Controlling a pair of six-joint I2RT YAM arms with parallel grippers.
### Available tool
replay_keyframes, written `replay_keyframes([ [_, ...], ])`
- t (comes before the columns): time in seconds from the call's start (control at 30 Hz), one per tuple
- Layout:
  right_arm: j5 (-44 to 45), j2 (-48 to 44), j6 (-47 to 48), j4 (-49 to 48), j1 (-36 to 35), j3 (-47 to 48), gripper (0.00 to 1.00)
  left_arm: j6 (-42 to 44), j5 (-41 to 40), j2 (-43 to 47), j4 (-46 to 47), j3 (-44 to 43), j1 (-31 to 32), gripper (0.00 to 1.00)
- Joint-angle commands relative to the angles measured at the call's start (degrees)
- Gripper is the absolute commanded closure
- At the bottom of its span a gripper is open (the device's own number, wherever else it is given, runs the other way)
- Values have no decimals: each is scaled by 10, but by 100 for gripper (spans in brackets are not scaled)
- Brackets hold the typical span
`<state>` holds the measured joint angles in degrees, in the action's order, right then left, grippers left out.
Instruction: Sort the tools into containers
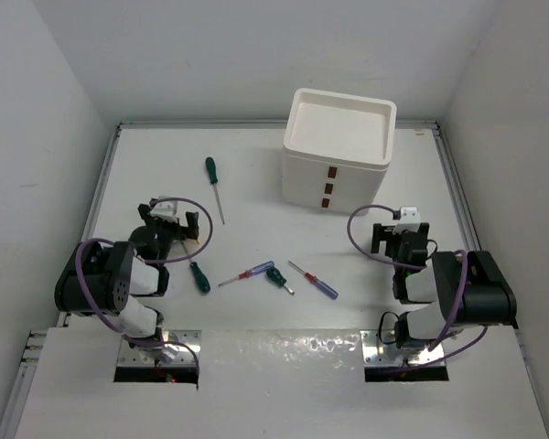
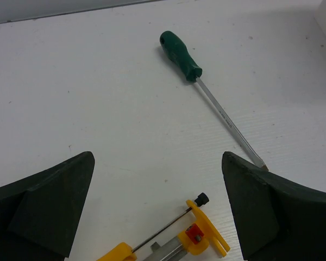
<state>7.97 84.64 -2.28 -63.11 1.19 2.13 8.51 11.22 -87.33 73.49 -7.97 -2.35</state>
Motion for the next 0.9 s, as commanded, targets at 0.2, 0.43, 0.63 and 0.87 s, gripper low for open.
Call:
replay_keyframes([
  [0.2,90,-187,-101,364,-4,196,1,-5,13,-2,55,-13,-6,0],
  [0.43,61,-276,-112,771,-3,419,2,-33,101,59,-449,-359,-29,0],
  [0.63,69,-337,-152,929,-8,519,14,91,71,17,-732,-691,49,0],
  [0.87,168,-299,-313,984,-159,567,19,74,39,-95,-993,-986,218,0],
])
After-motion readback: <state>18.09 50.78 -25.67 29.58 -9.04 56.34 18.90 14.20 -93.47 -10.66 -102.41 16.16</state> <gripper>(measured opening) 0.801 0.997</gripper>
